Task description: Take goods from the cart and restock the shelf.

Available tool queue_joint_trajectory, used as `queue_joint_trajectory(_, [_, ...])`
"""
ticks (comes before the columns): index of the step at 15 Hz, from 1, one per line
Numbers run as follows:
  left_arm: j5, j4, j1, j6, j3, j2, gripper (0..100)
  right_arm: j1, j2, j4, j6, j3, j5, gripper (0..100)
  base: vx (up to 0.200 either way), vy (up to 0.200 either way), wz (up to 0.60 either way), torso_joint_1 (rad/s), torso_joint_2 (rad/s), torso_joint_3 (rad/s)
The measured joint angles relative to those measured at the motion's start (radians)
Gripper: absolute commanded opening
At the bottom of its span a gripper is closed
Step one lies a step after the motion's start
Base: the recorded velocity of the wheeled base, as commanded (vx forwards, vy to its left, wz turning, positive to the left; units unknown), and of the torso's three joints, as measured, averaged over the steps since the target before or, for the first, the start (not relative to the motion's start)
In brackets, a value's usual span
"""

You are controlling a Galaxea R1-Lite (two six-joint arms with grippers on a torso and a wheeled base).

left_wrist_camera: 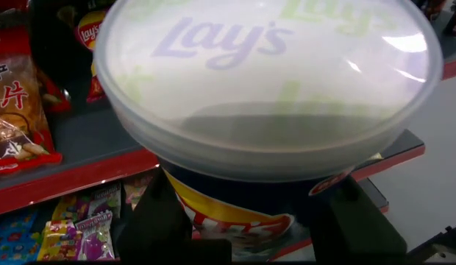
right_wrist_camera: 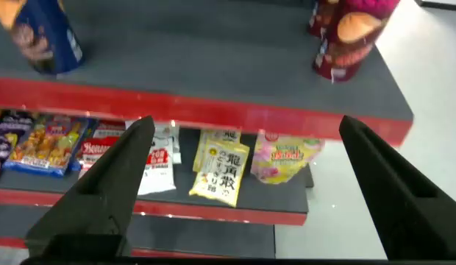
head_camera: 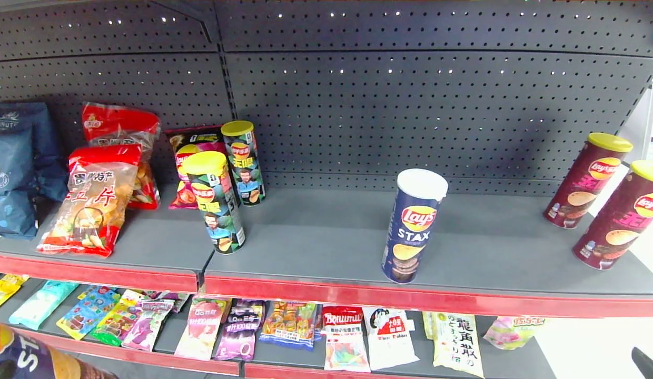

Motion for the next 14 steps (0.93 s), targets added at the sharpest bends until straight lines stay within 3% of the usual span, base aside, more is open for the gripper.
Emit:
queue_joint_trajectory(2, [0.000, -0.018, 0.000, 0.001, 0.000, 0.007, 0, 0.007, -0.154, 0.099, 0.023, 0.025, -0.089, 100, 0.000, 0.000, 0.00, 0.000, 0.00, 0.000])
queue_joint_trajectory(4, [0.000, -0.039, 0.000, 0.001, 0.000, 0.019, 0, 0.010, -0.239, 0.128, 0.073, 0.042, -0.320, 100, 0.000, 0.000, 0.00, 0.000, 0.00, 0.000])
queue_joint_trajectory(5, [0.000, -0.043, 0.000, 0.000, 0.000, 0.024, 0, 0.011, -0.262, 0.136, 0.087, 0.049, -0.374, 100, 0.000, 0.000, 0.00, 0.000, 0.00, 0.000])
queue_joint_trajectory(7, [0.000, -0.043, -0.001, 0.000, 0.001, 0.032, 0, 0.040, -0.282, 0.142, 0.098, 0.053, -0.282, 100, 0.000, 0.000, 0.00, 0.000, 0.00, 0.000])
queue_joint_trajectory(10, [0.000, -0.043, 0.000, 0.001, 0.002, 0.040, 0, 0.186, -0.295, 0.146, 0.104, 0.055, -0.169, 100, 0.000, 0.000, 0.00, 0.000, 0.00, 0.000])
queue_joint_trajectory(14, [0.000, -0.043, 0.000, 0.001, 0.017, 0.035, 0, 0.196, -0.375, 0.195, 0.134, 0.058, -0.136, 100, 0.000, 0.000, 0.00, 0.000, 0.00, 0.000])
